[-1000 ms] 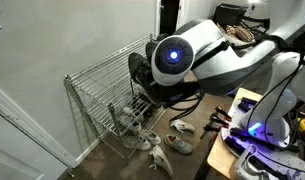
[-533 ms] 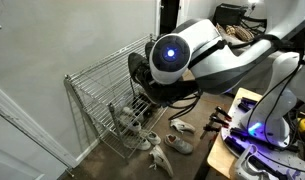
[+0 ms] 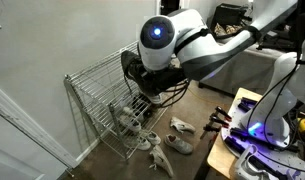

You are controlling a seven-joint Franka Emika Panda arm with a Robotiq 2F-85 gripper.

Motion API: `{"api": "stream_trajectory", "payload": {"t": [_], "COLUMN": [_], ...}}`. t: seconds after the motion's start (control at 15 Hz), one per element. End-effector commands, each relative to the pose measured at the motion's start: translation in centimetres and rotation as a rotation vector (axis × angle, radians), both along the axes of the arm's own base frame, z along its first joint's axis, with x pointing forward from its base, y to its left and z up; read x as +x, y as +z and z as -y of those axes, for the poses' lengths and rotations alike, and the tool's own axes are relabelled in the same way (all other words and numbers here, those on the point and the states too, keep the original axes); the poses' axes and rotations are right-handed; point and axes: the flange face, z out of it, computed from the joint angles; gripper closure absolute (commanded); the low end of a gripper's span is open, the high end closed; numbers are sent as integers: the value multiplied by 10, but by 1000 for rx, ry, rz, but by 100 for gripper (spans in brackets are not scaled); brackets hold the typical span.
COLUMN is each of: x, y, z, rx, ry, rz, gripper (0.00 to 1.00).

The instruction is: Move the two left black shoes from the second rack to the top rack

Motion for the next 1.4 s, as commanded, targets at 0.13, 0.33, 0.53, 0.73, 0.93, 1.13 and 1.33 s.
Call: {"api": "stream_trajectory", "payload": {"t": [0.13,0.33,0.53,0.73,0.93,1.13,1.33], "x": [77,112,140,158,168,176,178], "y": [25,5,-21,-49,-59,-51,-39], "z": [11,16,15,12,14,20,21], "rx": [26,93,195,285,305,318,305], "ry": [105,206,317,393,412,380,347], "rz": [-70,-90,-83,-89,-107,-99,-54], "gripper": [94,94,94,94,94,94,94]}}
